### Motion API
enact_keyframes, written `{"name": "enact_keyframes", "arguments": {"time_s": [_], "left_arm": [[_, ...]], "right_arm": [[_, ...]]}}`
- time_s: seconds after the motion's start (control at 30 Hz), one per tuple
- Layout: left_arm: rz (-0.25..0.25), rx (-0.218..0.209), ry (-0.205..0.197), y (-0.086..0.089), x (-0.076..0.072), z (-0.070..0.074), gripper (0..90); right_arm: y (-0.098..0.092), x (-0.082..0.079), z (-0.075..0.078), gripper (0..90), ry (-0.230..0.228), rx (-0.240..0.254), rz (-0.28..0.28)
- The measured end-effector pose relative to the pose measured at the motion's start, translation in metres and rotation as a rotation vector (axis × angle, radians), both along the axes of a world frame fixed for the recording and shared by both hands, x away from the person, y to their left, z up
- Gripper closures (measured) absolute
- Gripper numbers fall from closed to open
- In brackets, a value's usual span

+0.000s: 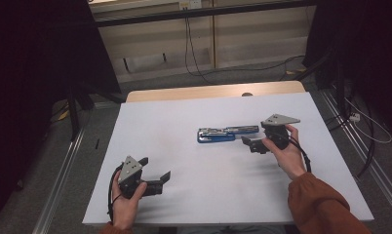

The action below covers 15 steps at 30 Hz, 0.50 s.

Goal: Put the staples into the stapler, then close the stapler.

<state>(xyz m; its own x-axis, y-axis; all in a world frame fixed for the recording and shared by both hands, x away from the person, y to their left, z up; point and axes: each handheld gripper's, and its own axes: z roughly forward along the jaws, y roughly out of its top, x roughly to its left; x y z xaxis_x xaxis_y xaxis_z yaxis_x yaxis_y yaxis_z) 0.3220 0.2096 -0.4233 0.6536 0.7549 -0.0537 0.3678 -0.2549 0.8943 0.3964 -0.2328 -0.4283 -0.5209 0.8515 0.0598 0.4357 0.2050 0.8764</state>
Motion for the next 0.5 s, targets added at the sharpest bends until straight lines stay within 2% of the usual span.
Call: {"name": "enact_keyframes", "arguments": {"time_s": [0.23,0.3,0.5], "left_arm": [[-0.015,0.01,-0.012,-0.006,-0.001,0.002,3.8],[-0.015,0.011,-0.012,-0.006,-0.001,0.002,3.8],[0.003,0.005,0.005,-0.005,0.002,0.0,3.8]], "right_arm": [[-0.014,-0.008,-0.001,3.3,-0.018,0.002,-0.018],[-0.016,-0.01,-0.002,4.0,-0.003,0.006,-0.017],[-0.021,-0.012,-0.004,3.8,0.001,-0.005,-0.016]]}}
